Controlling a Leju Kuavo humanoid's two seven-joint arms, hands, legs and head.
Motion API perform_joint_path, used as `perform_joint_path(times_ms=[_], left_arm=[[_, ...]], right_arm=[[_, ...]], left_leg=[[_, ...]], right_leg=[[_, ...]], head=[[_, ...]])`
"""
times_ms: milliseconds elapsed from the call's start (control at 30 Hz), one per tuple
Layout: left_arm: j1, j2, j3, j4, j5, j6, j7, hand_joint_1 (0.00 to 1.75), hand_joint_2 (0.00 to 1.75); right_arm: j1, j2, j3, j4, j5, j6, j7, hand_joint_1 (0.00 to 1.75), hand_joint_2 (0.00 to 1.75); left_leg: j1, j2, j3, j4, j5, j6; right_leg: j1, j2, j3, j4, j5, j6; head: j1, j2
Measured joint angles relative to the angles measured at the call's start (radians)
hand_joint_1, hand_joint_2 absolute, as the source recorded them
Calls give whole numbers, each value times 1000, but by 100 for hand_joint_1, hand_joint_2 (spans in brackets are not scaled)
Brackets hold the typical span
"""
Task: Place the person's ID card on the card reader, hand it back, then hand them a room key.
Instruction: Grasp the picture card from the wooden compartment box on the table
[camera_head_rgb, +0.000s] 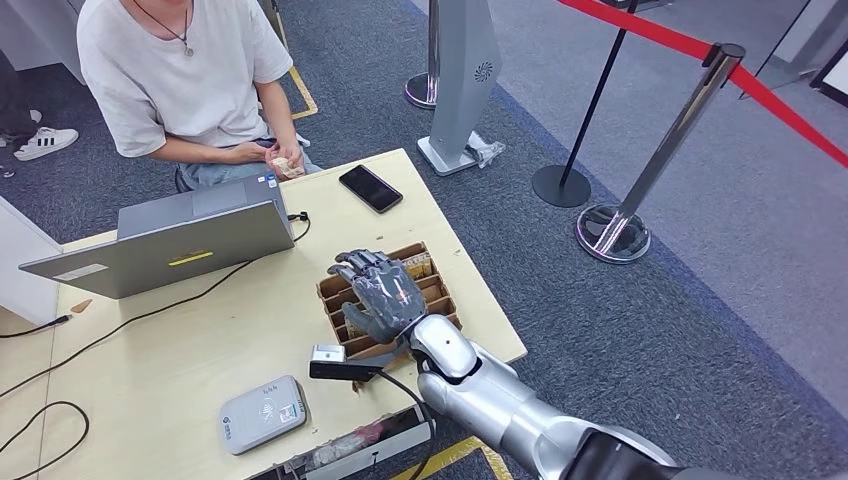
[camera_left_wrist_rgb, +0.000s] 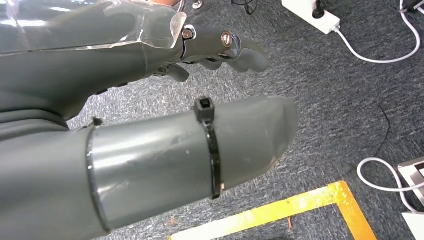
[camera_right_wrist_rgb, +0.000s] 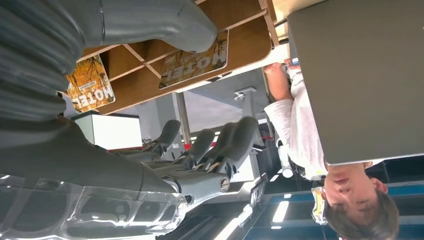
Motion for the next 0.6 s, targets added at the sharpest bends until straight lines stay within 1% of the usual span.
perform_joint_path(times_ms=[100, 233, 433, 600], left_arm=[[-1, 0, 0, 0, -5, -5, 0, 0, 0], [-5, 0, -1, 0, -14, -10, 0, 0, 0], [-11, 0, -2, 0, -21, -14, 3, 0, 0], [-12, 0, -2, 0, -21, -14, 7, 0, 0]], right_arm=[[-1, 0, 0, 8, 0, -2, 4, 75, 175], [-1, 0, 0, 18, 1, -4, 9, 88, 175], [-1, 0, -3, 31, 3, -4, 21, 85, 175], [-4, 0, -3, 41, 5, -1, 23, 87, 175]], left_leg=[[0, 0, 0, 0, 0, 0], [0, 0, 0, 0, 0, 0], [0, 0, 0, 0, 0, 0], [0, 0, 0, 0, 0, 0]], right_leg=[[0, 0, 0, 0, 0, 0], [0, 0, 0, 0, 0, 0], [0, 0, 0, 0, 0, 0], [0, 0, 0, 0, 0, 0]], head=[[0, 0], [0, 0], [0, 0], [0, 0]])
